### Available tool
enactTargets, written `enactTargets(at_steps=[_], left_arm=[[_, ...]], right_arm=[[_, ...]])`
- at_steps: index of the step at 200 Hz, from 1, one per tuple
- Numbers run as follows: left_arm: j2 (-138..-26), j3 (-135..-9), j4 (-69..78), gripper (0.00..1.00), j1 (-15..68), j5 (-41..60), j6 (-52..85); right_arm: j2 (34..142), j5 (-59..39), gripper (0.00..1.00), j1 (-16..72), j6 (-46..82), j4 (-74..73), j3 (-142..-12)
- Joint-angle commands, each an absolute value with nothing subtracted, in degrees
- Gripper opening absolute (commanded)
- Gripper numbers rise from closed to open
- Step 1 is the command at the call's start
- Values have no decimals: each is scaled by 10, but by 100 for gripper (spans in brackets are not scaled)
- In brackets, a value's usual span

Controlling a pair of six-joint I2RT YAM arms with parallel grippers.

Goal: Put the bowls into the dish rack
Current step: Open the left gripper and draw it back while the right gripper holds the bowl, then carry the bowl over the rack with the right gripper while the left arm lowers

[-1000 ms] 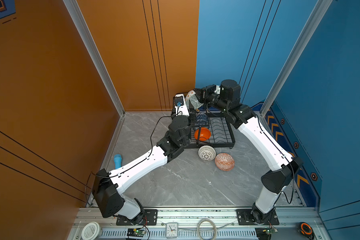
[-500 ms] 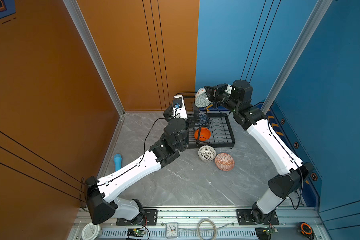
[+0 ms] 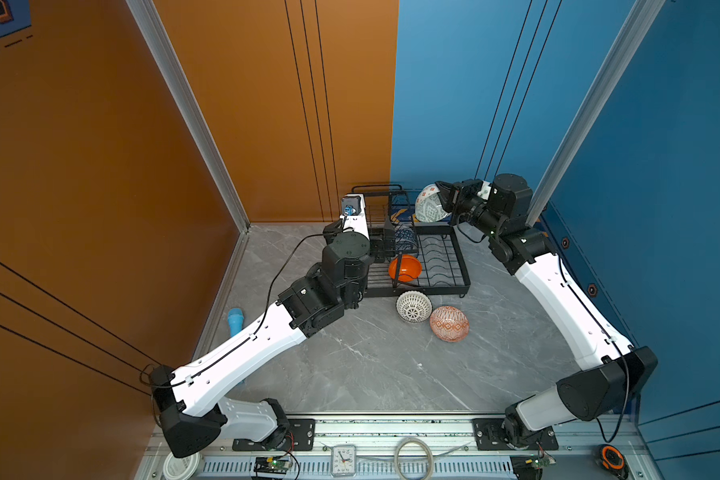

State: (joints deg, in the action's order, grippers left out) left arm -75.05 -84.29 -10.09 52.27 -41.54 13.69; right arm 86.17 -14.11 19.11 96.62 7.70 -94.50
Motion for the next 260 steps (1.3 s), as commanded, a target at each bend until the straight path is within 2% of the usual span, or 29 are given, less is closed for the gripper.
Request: enactTargets(at_steps=[1,57,120,155,212,260], left_arm=[[-743,-864,-172,98,515,-344,176],[-771,-918,-221,98,489,-276,157],[-795,-950,-266,98,472,-257,120],[-824,-967,-266,98,470,-261,119],[-918,-1066,-291,98,469,-249,104],[-949,-1077,-293,98,474,-238,104]], right_arm=[[837,-158,0,179,935,39,-941],[835,-146,0,169,876,55,-931],[831,-124,0,159,811,45,-920],[863,-148,0,144,801,-5,-919],[940,-194,0,109,801,-115,-907],[996,-221,0,86,797,-207,-865]])
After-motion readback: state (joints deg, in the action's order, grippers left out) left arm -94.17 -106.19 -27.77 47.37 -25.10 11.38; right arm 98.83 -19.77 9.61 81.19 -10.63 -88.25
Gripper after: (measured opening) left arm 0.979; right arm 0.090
